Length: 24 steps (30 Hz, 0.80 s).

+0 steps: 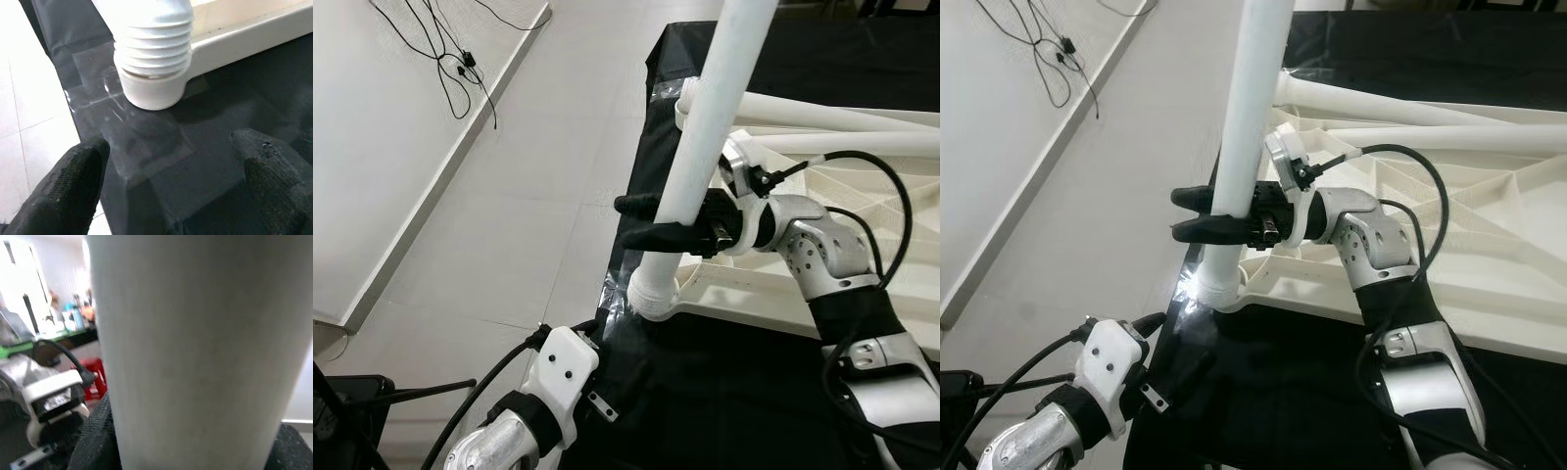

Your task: Building children table

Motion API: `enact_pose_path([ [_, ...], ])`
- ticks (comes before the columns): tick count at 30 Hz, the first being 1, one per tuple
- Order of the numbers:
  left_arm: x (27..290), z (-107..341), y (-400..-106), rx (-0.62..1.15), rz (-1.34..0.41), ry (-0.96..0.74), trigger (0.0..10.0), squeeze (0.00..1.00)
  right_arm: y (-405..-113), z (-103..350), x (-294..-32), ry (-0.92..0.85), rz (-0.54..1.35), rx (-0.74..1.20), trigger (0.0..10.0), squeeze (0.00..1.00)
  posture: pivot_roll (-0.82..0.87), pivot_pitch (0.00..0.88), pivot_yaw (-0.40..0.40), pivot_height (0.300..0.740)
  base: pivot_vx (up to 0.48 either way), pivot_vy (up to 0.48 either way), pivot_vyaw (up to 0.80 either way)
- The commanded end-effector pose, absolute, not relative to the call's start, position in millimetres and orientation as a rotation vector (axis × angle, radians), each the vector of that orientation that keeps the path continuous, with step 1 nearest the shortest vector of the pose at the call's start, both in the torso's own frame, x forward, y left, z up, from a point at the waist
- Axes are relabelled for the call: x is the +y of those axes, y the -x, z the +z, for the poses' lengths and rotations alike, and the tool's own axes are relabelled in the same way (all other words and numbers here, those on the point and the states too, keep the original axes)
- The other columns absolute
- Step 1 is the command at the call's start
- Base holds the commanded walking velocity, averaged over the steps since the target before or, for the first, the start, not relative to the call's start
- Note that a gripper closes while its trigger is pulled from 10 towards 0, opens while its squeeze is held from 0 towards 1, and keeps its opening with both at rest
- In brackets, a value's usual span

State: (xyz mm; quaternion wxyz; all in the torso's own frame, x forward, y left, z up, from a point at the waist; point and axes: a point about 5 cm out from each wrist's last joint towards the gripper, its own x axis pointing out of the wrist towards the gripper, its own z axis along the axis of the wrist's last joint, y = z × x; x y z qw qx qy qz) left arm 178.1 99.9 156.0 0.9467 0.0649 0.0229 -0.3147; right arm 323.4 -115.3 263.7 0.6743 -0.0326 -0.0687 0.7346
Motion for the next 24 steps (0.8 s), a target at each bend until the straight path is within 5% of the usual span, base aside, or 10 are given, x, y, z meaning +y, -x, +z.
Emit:
enact_pose_path([
  [1, 103.0, 152.3, -174.8, 0.079, -0.645, -0.142, 10.0, 0.00, -322.8, 244.1, -111.4, 0.100, 1.650, -0.056, 10.0, 0.00, 0.03, 0.289, 0.115, 0.740, 0.000, 0.000, 0.00],
  [24, 103.6, 151.2, -174.9, 0.085, -0.647, -0.135, 10.0, 0.00, -298.3, 215.8, -106.9, 0.679, 1.731, 0.123, 10.0, 0.00, 0.02, 0.276, 0.112, 0.740, 0.000, 0.000, 0.00],
])
